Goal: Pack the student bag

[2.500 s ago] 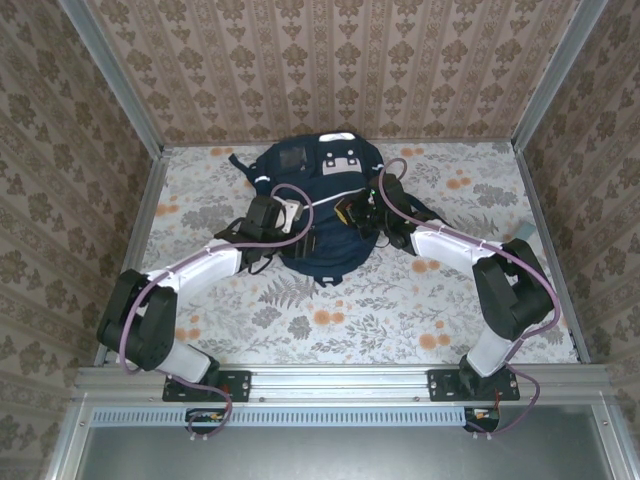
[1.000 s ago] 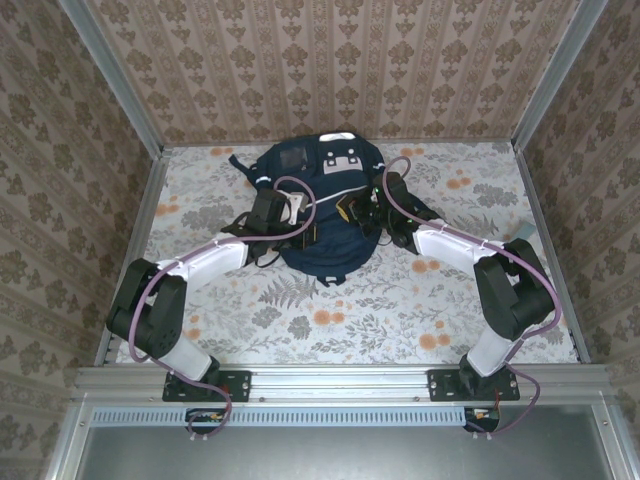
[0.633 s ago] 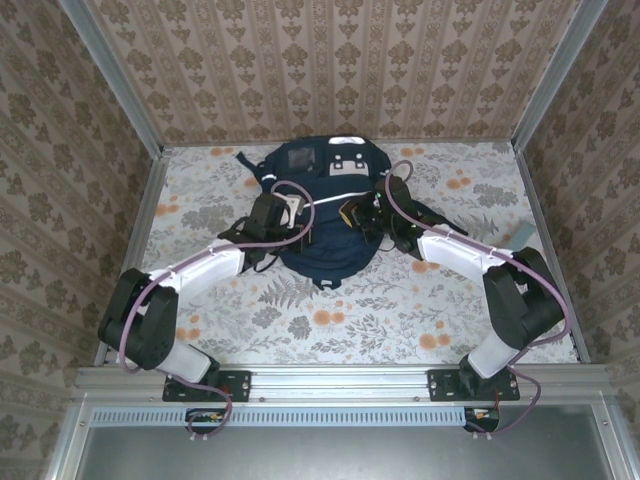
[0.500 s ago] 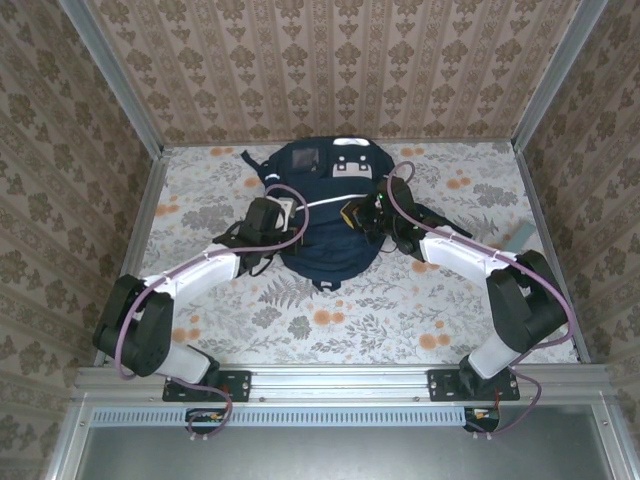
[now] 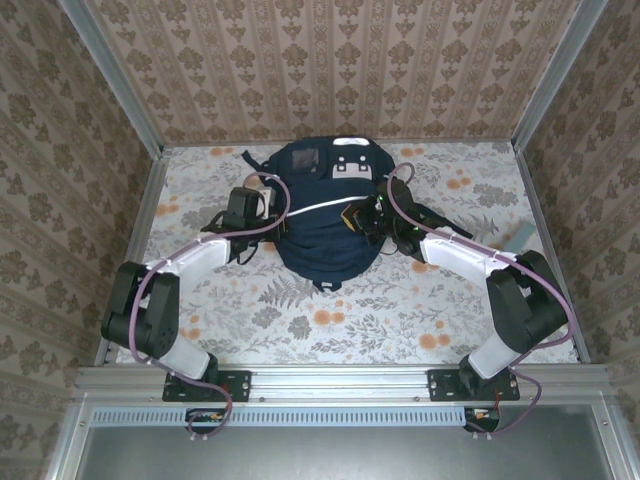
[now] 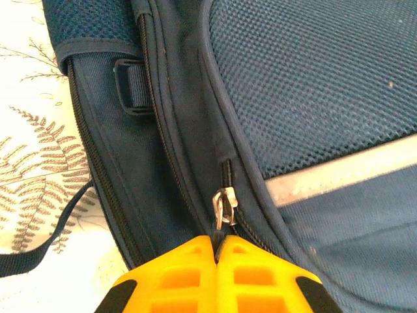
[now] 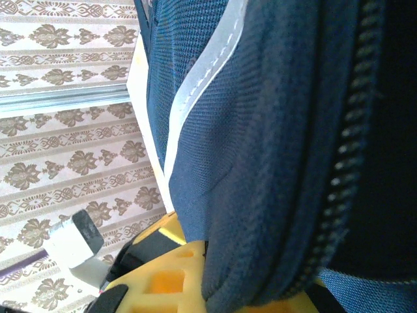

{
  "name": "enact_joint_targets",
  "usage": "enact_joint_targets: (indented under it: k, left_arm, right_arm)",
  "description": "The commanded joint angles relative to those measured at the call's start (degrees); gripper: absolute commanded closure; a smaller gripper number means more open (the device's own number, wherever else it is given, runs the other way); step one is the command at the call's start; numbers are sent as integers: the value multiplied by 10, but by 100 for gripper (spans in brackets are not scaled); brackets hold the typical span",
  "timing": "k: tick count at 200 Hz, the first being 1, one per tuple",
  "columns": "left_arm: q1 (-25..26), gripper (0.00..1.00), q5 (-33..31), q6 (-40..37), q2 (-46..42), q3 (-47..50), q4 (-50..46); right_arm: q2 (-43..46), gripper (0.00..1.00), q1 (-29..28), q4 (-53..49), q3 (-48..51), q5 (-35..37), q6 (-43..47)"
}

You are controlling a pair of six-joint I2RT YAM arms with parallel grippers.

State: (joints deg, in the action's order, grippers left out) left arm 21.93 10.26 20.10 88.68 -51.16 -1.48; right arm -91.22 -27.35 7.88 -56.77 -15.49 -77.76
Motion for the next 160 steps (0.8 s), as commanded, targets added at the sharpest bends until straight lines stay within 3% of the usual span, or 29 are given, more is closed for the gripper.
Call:
enact_joint_targets:
  k: [1,36,74,89,108,115,130,144,160]
  left_arm:
    - [-28,100,-22,-7,20,-28,5]
    - [-39,100,-57,24,6,-15,-1]
    - [-61,100,-95,60,-65,55,-13]
    - [-66,100,-85,61,-89,75,-25]
    - [-68,100,-74,58,-108,84,-47]
    - [-69,93,-71,56,-114,85,-54]
    - [-69,66,-72,58,-128,84,-73]
    - [-70,48,-69,58,-139,75,-93]
    - [-72,36,-63,55,-151,66,-106]
  right_arm:
    - [2,100,5,-19,-8,-17,22]
    - [-25,100,5,-22,-28,-39,41]
    - [-52,100,0,-18,-48,-71,71]
    - [-56,88,-7,-17,-60,-89,99]
    - [-47,59,-13,-51,-73,-88,146]
    - [-39,47,-14,-71,-75,-82,164]
    - [-12,31,-14,-123,-72,-58,214]
    - [25,23,-14,-177,-62,-7,260]
    - [72,16,-13,-246,-48,86,315]
